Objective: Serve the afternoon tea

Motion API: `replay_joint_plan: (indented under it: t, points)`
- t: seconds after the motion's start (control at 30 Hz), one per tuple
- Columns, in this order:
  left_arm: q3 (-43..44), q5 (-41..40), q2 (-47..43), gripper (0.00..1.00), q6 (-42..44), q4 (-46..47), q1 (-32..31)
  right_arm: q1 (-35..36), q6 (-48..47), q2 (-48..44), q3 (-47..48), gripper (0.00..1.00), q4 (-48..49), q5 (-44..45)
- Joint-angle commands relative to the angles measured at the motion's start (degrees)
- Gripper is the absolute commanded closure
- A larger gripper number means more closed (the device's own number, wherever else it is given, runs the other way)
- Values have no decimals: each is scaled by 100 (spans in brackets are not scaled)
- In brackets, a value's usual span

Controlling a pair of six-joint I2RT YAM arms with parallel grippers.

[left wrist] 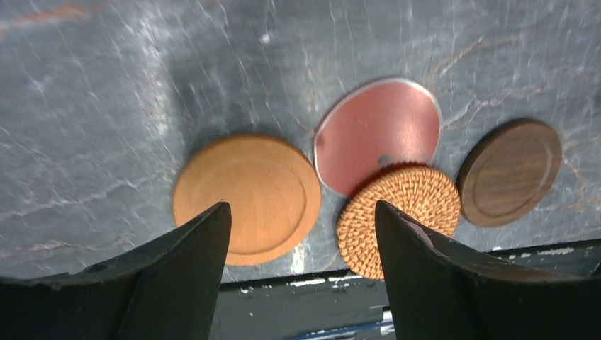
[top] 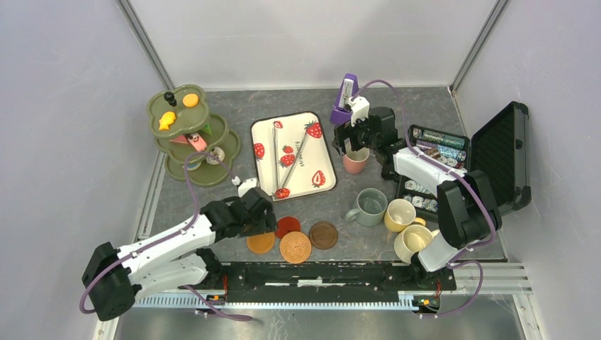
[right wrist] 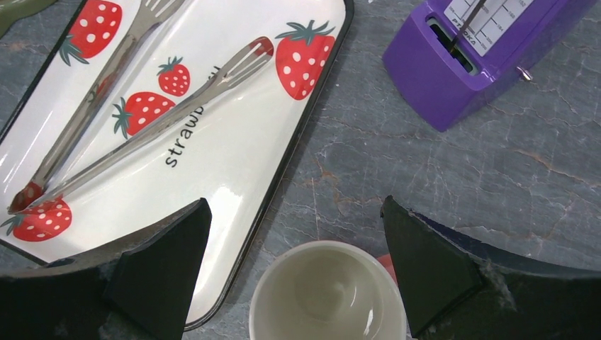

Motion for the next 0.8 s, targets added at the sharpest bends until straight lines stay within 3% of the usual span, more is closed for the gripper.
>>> replay_joint_plan:
  t: [0.0, 0.07, 0.2, 0.4, 0.67, 0.77]
  points:
    - [-32, -407, 262, 20, -1147, -120, -458, -45, -138, -213, 237, 2, -13, 143]
    - [-24, -512, 530, 26, -1100, 29, -468, -54, -147, -213, 233, 2, -22, 161]
    - [-51, -775, 956, 49, -1258, 238, -464, -51, -138, -163, 258, 2, -31, 165]
    - [-373, -587, 1276, 67, -1391, 648, -183, -56, -138, -50, 295, 2, -48, 184]
    - [-348, -589, 1451, 80, -945, 661, 864, -51, -120, 102, 386, 2, -75, 162]
    - [-374, -803, 1278, 79, -887, 682, 1146, -56, -112, 151, 401, 2, -75, 174]
